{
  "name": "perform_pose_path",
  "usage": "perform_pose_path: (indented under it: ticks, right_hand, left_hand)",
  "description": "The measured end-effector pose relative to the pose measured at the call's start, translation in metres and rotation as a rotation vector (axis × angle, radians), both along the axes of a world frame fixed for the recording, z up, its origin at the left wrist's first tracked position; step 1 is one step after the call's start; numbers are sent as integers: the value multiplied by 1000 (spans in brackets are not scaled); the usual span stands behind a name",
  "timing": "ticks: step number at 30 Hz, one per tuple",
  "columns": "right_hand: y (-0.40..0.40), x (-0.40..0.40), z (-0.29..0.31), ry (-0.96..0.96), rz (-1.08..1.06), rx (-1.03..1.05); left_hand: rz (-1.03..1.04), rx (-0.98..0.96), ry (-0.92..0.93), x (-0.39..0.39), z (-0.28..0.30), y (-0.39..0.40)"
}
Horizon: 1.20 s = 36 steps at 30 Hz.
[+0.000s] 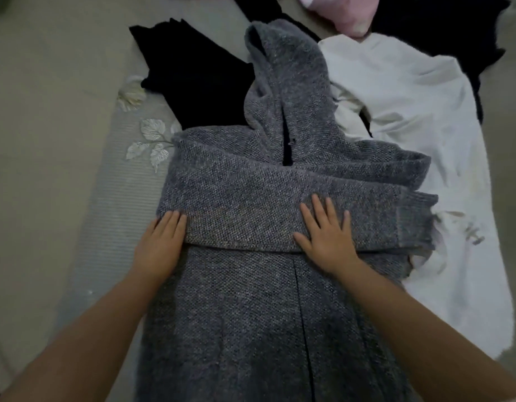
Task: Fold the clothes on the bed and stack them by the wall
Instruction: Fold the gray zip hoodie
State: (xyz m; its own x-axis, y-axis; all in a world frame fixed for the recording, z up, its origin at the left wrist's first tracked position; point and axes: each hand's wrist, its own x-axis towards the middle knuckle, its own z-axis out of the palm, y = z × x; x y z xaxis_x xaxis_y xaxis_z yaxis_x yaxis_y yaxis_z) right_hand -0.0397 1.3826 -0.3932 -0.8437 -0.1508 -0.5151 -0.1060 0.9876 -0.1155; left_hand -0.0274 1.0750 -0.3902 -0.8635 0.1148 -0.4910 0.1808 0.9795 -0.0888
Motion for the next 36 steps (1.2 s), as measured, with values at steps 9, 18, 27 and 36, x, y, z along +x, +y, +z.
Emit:
perform_pose_path:
  ticks: [9, 18, 27, 36]
  right_hand:
    - [-15, -11, 8, -19, -113, 92]
    - [-26, -56, 29, -54, -107, 116]
    - [-18, -217, 65, 348, -173, -178]
    - [-35, -359, 41, 479, -483, -216]
  left_hand:
    - [60, 159, 108, -29, 19, 9]
    - [126, 427, 160, -117, 5, 67]
    - [435, 274, 229, -143, -39, 73]
    - [393, 232, 178, -153, -37, 75]
